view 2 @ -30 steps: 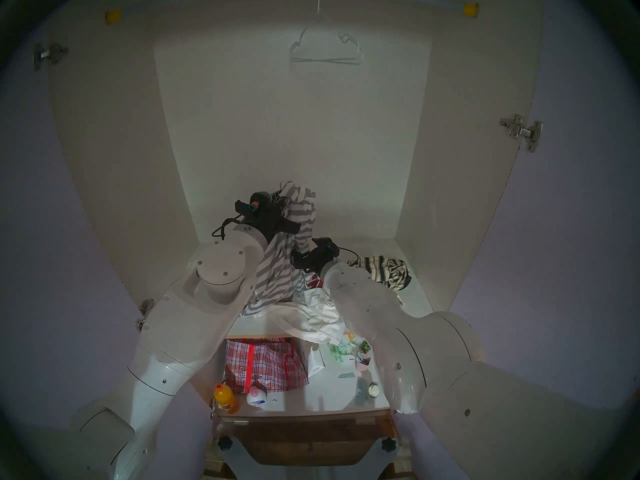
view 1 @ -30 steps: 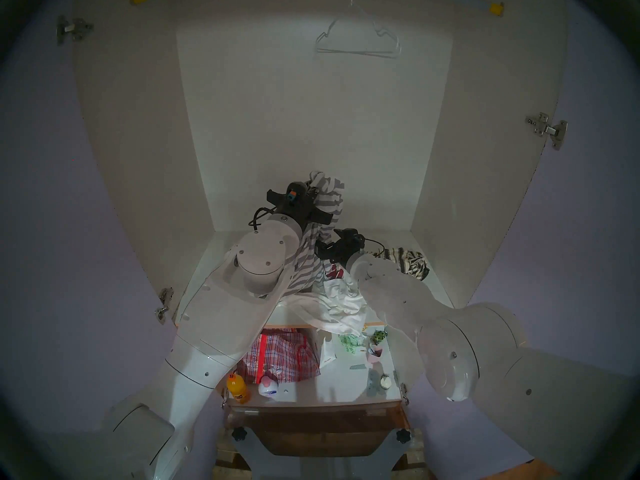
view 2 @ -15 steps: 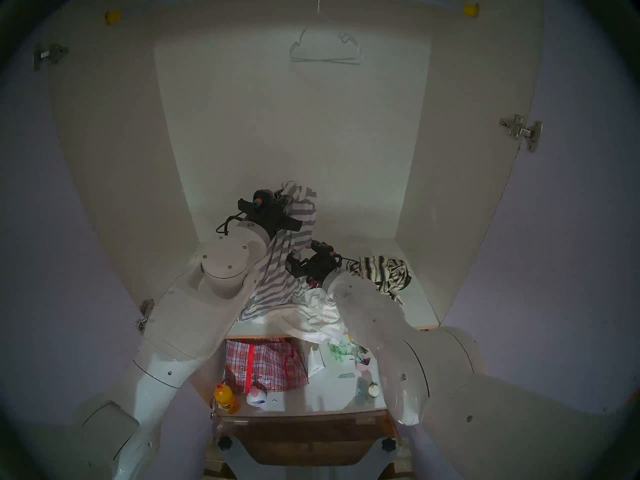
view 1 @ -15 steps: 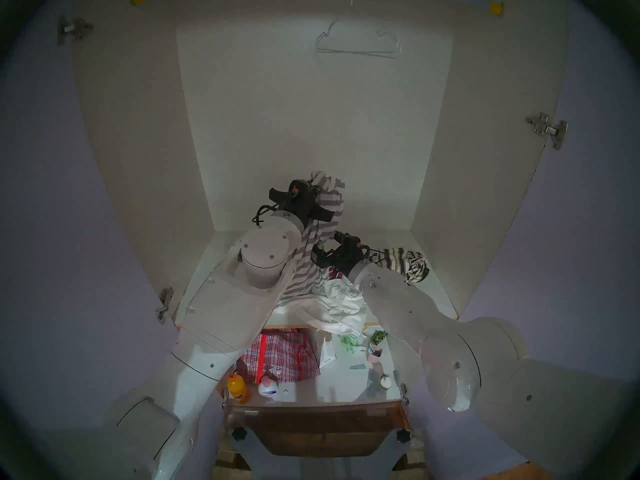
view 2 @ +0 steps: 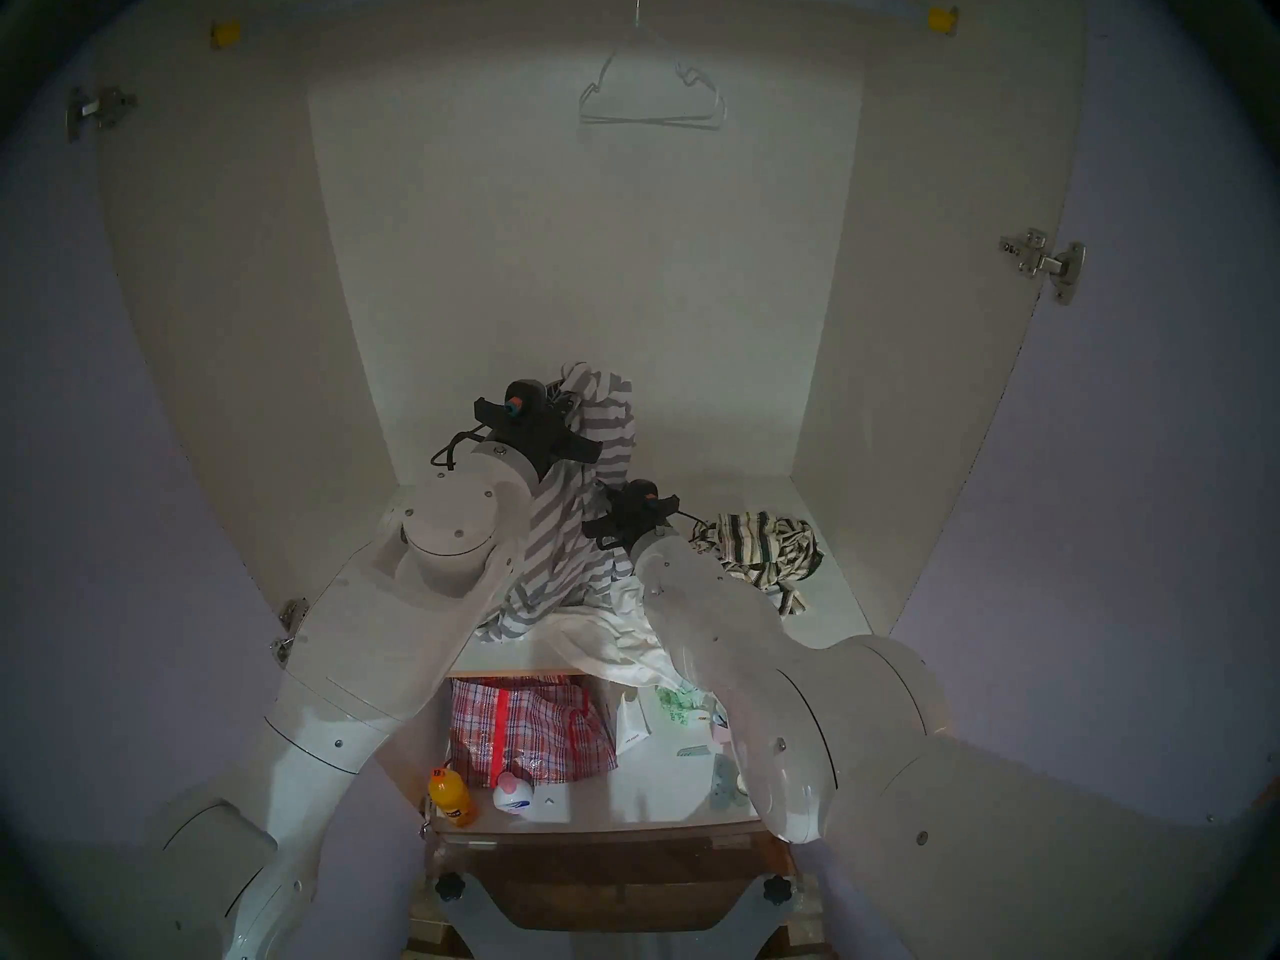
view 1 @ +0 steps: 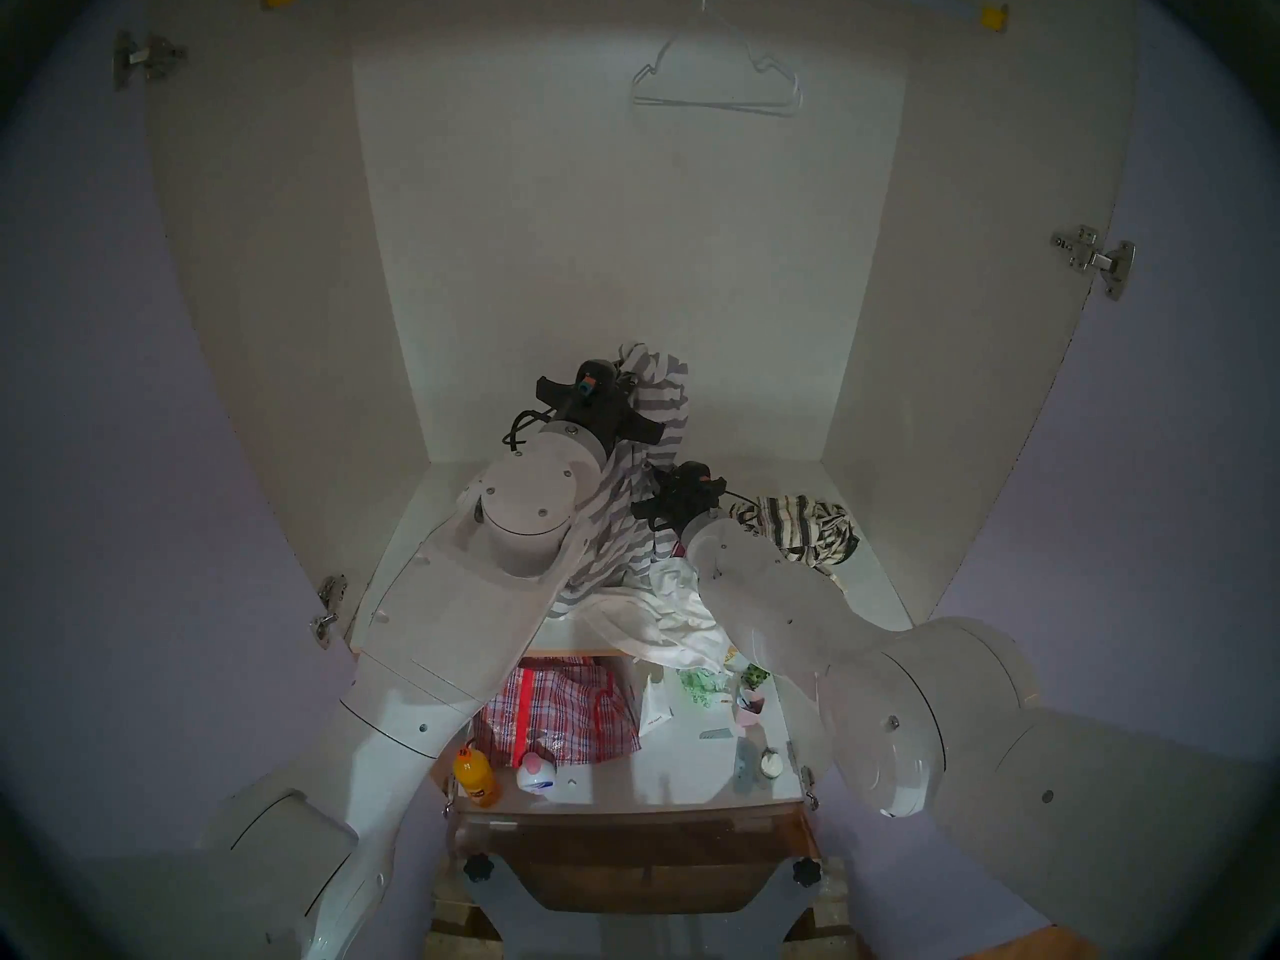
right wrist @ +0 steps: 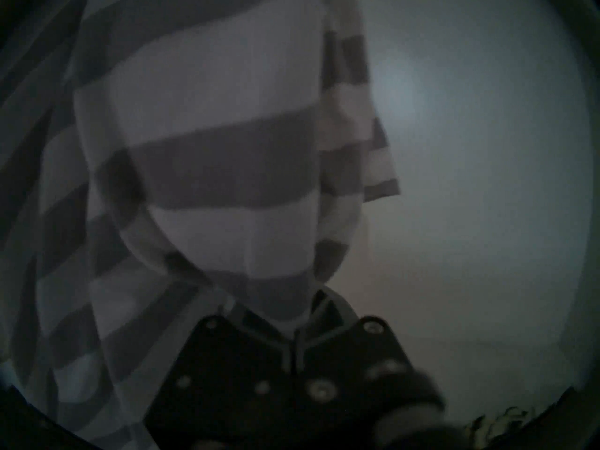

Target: Sort tops into two piles: light colors and dark colors

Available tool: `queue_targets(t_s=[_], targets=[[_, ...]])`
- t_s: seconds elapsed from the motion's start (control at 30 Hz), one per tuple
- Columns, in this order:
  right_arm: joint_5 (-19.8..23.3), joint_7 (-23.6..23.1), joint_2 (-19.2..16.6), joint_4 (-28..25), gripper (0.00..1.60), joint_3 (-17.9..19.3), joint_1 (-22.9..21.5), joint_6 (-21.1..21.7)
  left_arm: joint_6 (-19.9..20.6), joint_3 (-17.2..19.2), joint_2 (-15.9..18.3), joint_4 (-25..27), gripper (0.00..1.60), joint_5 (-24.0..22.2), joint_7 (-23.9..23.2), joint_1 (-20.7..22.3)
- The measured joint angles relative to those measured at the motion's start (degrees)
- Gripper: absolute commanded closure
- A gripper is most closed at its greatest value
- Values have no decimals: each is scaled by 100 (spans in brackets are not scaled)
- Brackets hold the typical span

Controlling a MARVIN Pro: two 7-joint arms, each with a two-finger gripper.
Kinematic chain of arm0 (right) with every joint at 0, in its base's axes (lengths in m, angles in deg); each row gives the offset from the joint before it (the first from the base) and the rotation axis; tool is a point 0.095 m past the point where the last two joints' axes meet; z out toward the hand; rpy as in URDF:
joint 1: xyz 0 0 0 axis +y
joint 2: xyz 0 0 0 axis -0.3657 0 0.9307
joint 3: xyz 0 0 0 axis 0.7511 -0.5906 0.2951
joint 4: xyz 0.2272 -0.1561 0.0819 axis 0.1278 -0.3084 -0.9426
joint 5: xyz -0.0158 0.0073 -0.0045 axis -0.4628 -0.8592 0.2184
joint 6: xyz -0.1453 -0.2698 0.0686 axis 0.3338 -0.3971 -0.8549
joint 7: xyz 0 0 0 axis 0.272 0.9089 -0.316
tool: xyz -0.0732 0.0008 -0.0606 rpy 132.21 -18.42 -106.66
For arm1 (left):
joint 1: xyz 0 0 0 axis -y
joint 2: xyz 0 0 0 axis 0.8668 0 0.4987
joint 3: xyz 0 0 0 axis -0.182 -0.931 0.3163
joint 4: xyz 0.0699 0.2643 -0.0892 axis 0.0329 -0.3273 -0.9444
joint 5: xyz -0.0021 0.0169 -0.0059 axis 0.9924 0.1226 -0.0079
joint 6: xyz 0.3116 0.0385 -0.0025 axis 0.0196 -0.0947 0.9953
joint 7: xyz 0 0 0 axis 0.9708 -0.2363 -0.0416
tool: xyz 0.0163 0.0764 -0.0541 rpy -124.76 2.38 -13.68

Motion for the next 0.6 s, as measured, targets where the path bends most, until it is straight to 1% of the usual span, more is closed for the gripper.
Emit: queue_targets(t_s=[0.03,0.1,0.17,0.2,0.3,0.43,0.53,0.6], targets=[[-28,166,-25,4,160,-17,-23,3,-4,30,4,-12,0,7,36,-20],[-69,373,-68,31,160,-49,-71,18,-13,68,19,-22,0,15,85,-54],[-133,718,-140,55,160,-97,-146,48,-28,145,42,-35,0,17,160,-111],[-194,1062,-219,95,160,-139,-243,96,-46,208,65,-43,0,17,211,-151],[-258,1475,-303,133,160,-184,-371,172,-64,277,110,-63,0,16,270,-187],[-396,2145,-407,192,160,-403,-530,287,-87,343,196,-84,0,4,317,-242],[-488,2584,-477,249,160,-640,-619,384,-154,390,260,-60,0,-76,251,-322],[-510,2694,-528,274,160,-675,-673,443,-203,409,268,-44,0,-147,223,-399]])
